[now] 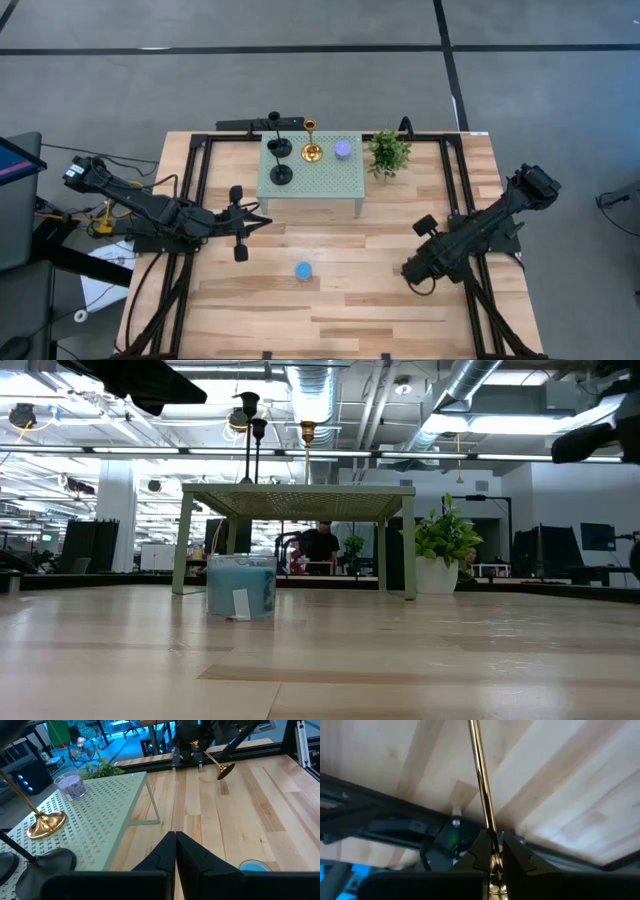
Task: Pick & Place candle stick holders
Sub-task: Put the gold candle holder on the shelf
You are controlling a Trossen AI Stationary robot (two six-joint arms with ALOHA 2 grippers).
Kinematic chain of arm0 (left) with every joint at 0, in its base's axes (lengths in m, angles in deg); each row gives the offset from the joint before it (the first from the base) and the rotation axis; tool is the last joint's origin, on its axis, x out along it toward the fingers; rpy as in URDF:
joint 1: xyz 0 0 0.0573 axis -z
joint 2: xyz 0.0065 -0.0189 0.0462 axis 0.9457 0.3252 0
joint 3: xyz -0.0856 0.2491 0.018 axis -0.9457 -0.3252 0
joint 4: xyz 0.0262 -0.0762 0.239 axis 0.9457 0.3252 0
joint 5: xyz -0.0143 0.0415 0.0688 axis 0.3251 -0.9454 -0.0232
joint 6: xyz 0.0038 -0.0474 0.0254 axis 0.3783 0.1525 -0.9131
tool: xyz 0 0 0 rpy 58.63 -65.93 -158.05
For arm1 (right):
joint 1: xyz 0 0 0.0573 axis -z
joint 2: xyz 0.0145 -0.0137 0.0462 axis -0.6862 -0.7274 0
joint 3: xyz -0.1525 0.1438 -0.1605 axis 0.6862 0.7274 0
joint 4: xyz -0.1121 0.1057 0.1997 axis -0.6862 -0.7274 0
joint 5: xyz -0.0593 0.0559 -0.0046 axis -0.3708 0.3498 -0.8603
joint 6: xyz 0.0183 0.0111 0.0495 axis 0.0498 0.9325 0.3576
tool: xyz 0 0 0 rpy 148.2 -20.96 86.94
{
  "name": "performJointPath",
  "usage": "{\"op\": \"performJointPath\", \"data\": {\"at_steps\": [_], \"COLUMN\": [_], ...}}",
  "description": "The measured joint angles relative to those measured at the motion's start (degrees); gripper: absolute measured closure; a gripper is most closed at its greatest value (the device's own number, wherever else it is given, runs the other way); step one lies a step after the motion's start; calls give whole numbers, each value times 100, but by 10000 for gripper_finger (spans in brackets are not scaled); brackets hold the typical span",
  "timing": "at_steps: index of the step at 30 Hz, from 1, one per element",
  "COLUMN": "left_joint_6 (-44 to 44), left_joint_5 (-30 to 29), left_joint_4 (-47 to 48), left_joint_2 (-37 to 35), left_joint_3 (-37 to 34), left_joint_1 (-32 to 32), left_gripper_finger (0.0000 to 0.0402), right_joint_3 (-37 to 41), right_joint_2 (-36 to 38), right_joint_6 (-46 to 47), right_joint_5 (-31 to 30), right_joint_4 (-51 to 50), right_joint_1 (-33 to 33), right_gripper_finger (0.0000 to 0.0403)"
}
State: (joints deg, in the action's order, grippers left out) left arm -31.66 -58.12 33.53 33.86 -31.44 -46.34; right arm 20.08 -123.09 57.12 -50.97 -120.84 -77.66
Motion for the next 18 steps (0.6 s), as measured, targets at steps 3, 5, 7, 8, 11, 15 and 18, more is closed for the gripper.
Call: {"op": "performJointPath", "data": {"at_steps": [3,5,7,8,11,15,18], "left_joint_6": [0,0,0,0,0,0,0], "left_joint_5": [0,0,0,1,0,0,0], "left_joint_4": [0,0,-1,-2,-2,-2,-2], "left_joint_2": [0,2,2,2,2,2,2], "left_joint_3": [0,0,0,0,0,0,0], "left_joint_1": [0,-2,0,0,0,-2,0], "left_gripper_finger": [390,390,390,390,390,390,390], "right_joint_3": [-1,5,7,8,7,9,9], "right_joint_2": [-45,-240,-422,-528,-864,-1265,-1417], "right_joint_6": [2,1,-67,-174,-500,-586,-597], "right_joint_5": [123,134,117,107,120,118,111], "right_joint_4": [-262,-404,-449,-417,-220,-216,-244], "right_joint_1": [256,446,552,594,607,690,729], "right_gripper_finger": [392,392,392,392,392,398,398]}}
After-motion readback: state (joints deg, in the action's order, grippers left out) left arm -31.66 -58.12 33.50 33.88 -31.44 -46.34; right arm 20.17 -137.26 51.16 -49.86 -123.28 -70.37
